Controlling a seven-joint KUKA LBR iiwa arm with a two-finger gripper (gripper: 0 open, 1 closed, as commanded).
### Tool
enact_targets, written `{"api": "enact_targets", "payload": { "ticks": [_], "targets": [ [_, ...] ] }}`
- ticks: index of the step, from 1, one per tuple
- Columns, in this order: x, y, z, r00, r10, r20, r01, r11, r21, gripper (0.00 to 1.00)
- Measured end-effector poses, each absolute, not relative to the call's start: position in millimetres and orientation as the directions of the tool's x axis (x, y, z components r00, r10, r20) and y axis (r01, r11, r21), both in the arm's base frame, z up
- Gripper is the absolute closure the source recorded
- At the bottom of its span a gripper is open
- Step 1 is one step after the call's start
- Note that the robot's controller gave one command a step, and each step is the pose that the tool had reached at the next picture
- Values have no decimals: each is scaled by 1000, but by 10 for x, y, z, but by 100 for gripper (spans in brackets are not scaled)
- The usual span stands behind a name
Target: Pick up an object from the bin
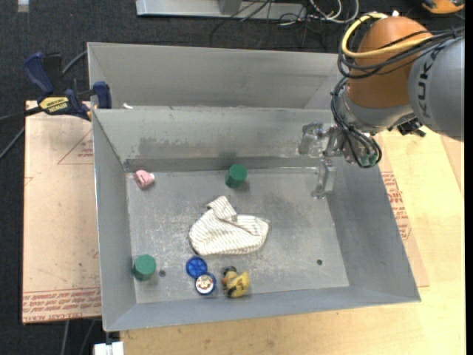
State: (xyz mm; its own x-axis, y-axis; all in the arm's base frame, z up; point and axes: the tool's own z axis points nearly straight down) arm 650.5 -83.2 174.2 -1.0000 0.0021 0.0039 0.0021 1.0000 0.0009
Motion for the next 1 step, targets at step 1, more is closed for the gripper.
{"api": "enact_targets", "payload": {
  "ticks": [1],
  "targets": [
    [6517,-825,1796,-1000,-1,-3,-1,1000,0,0]
  ]
}}
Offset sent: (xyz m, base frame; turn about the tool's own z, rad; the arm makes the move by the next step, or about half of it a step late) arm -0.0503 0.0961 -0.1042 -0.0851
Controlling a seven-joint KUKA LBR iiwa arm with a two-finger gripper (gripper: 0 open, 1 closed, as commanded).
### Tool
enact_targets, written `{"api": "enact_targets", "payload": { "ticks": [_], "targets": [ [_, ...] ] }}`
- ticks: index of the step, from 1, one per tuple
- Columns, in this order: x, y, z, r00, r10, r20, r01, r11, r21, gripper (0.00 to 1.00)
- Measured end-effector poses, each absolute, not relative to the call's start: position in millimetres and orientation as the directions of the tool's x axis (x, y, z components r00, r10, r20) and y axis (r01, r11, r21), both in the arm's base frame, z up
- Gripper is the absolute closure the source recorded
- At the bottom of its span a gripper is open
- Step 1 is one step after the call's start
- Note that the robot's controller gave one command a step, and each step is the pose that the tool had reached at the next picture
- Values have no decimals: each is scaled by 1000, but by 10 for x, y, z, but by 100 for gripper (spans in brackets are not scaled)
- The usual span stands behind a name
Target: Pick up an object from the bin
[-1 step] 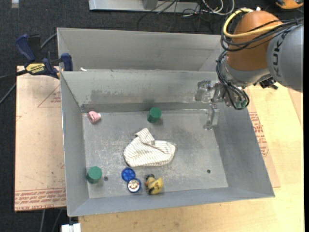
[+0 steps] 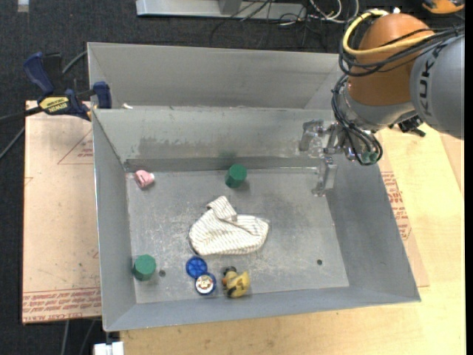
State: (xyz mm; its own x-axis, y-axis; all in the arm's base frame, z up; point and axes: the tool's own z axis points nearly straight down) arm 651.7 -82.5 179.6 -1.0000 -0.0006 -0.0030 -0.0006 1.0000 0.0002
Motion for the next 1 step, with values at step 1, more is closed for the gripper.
{"api": "enact_targets", "payload": {
  "ticks": [1],
  "targets": [
    [6004,146,698,-996,-85,3,-85,996,3,0]
  ]
}}
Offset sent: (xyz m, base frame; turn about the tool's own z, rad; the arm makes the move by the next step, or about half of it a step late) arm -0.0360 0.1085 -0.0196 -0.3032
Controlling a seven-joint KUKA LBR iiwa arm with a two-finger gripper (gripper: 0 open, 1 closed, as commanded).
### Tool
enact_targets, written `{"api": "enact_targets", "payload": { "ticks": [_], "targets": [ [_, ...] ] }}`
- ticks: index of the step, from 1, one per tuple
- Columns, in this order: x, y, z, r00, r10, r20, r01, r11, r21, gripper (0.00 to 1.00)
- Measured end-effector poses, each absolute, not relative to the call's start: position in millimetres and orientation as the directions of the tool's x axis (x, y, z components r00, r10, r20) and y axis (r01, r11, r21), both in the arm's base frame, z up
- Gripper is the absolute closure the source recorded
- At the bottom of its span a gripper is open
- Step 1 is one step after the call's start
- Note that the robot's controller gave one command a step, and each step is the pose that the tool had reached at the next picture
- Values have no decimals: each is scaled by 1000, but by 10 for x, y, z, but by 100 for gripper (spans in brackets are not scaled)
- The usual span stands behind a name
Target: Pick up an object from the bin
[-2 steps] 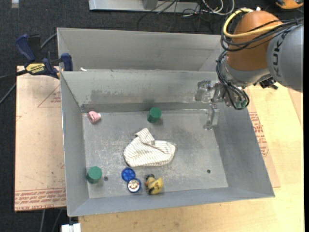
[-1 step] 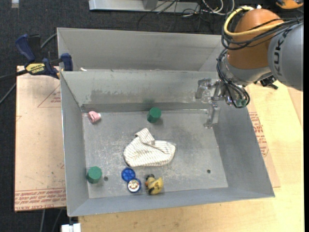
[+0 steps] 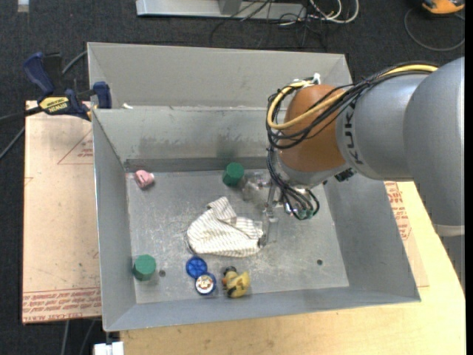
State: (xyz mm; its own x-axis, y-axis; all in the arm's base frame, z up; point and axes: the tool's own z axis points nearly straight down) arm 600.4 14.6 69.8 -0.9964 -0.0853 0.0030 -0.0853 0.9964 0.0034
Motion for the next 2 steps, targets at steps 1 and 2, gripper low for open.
{"api": "enact_targets", "payload": {
  "ticks": [1,2],
  "targets": [
    [6181,274,1629,-954,-299,-12,-299,954,-2,0],
    [5577,775,986,-986,-168,5,-168,986,6,0]
  ]
}}
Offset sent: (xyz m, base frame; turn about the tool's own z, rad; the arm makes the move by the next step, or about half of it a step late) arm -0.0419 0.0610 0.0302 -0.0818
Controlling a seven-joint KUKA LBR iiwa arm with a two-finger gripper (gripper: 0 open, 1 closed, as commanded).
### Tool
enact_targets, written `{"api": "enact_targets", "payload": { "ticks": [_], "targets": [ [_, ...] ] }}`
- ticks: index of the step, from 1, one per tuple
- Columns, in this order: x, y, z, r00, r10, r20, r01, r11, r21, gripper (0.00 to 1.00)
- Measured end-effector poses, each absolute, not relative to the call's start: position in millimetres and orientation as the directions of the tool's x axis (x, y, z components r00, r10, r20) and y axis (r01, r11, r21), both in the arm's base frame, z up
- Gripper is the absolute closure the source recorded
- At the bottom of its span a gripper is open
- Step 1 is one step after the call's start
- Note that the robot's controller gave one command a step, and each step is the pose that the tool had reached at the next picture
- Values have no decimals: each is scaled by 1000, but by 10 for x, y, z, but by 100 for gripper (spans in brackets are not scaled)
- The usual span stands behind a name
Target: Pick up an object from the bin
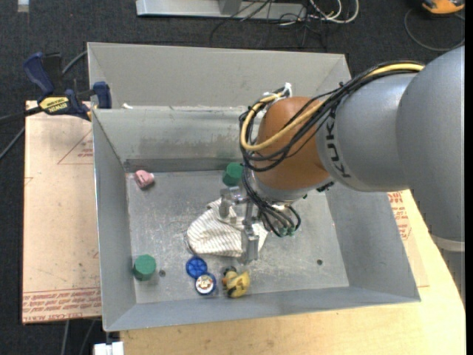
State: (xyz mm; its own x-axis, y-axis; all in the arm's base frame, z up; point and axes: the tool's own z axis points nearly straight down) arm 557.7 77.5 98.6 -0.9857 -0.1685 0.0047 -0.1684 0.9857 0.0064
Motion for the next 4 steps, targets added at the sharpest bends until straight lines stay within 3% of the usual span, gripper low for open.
{"api": "enact_targets", "payload": {
  "ticks": [1,2,4],
  "targets": [
    [5889,789,704,-855,-518,-15,-518,855,-5,0],
    [5607,703,733,-993,-121,-7,-121,993,8,100],
    [5598,702,756,-993,-121,-4,-121,993,8,100]
  ]
}}
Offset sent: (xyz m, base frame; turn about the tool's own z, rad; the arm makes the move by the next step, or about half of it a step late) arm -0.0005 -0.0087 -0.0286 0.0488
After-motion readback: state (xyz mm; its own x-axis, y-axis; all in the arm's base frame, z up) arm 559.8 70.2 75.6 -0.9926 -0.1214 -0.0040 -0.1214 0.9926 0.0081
